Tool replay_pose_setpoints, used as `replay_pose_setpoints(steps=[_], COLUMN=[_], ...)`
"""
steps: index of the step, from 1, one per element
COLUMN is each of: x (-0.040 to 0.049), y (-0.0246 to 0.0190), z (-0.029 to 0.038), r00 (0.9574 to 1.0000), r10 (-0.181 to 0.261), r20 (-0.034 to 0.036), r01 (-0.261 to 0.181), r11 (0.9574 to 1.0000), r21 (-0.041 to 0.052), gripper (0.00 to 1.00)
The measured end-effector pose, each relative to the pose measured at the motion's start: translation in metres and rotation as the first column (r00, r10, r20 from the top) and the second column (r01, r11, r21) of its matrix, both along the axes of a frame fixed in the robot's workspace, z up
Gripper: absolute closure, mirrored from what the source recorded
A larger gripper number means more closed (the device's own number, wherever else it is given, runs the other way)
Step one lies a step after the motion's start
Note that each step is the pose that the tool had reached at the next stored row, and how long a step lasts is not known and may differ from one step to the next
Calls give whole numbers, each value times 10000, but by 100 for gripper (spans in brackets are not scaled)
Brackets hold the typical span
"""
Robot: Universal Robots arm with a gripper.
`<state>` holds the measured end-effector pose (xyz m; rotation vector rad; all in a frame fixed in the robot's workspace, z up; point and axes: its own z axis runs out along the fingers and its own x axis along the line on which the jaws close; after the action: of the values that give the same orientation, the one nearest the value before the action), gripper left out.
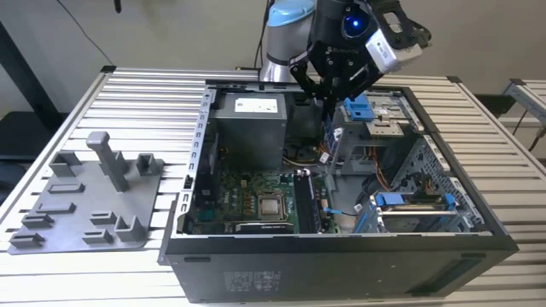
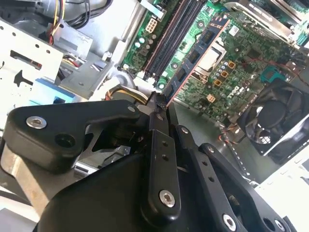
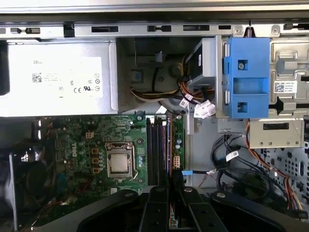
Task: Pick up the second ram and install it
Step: 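Insert the second ram into the second slot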
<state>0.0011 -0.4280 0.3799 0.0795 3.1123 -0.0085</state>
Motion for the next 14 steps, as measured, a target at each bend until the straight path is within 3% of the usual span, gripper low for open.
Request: replay_pose_setpoints(steps=[6,14], x=[0,5], y=[1,2], z=[-1,-10], r00=[9995,9998], r10=[-323,-210], r20=[0,-25], r01=[323,210], r11=[9995,9998], r21=[1,-37], gripper=[86,86])
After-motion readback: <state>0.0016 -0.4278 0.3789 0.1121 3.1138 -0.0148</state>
